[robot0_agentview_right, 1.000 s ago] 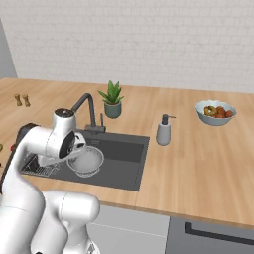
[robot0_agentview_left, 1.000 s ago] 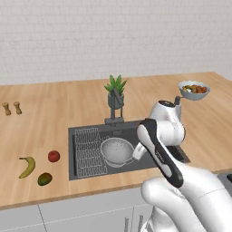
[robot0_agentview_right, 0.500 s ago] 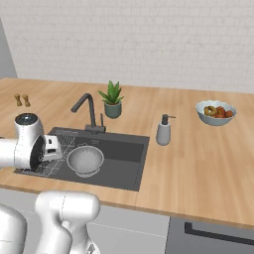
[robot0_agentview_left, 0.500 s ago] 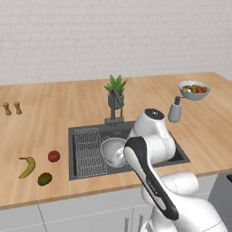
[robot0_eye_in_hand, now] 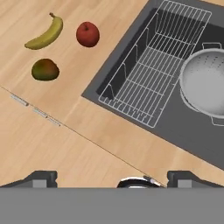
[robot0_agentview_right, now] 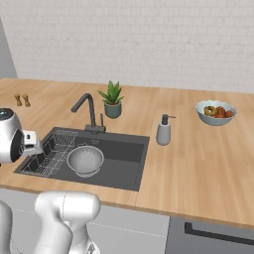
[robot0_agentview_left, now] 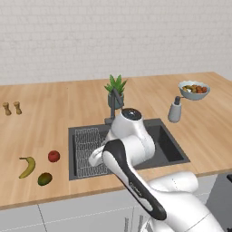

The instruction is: Put the colander in the sink, put the banana, apple, mango in the colander, and turn on the sink faucet and pour water over the colander.

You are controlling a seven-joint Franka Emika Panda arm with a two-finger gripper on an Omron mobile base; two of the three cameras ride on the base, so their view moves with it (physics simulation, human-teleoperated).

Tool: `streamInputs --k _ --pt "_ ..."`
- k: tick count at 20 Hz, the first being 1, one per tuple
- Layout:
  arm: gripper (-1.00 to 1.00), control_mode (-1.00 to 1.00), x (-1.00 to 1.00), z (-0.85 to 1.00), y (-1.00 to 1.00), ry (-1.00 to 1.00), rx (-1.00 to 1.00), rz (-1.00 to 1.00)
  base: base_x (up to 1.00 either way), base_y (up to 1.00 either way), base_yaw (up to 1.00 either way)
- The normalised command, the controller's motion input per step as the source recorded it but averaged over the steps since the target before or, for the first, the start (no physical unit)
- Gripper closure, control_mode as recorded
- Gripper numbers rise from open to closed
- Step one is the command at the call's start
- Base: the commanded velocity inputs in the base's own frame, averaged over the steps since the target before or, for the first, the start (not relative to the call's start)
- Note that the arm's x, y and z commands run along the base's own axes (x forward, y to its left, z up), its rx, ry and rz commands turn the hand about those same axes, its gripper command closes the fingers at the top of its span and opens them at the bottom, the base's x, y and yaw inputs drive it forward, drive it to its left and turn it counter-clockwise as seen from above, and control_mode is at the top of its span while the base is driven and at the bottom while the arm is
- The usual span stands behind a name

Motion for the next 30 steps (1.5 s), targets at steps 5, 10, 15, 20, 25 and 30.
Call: streamInputs --k 5,10,15,20,25,30 --pt "-1.00 -1.00 0.00 0.00 0.79 0.10 0.00 -0.04 0.00 0.00 0.00" --pt "-1.00 -1.00 0.01 -0.14 0.68 0.06 0.00 -0.01 0.00 0.00 0.00" --pt "-1.00 -1.00 0.00 -0.30 0.57 0.02 0.00 0.00 0.00 0.00 0.00" --pt "-1.00 -1.00 0.00 -0.21 0.43 0.00 0.00 -0.01 0.00 0.00 0.00" --pt "-1.00 -1.00 0.00 -0.17 0.30 0.02 0.00 -0.05 0.00 0.00 0.00" --pt "-1.00 -1.00 0.00 -0.15 0.26 0.03 0.01 -0.07 0.00 0.00 0.00"
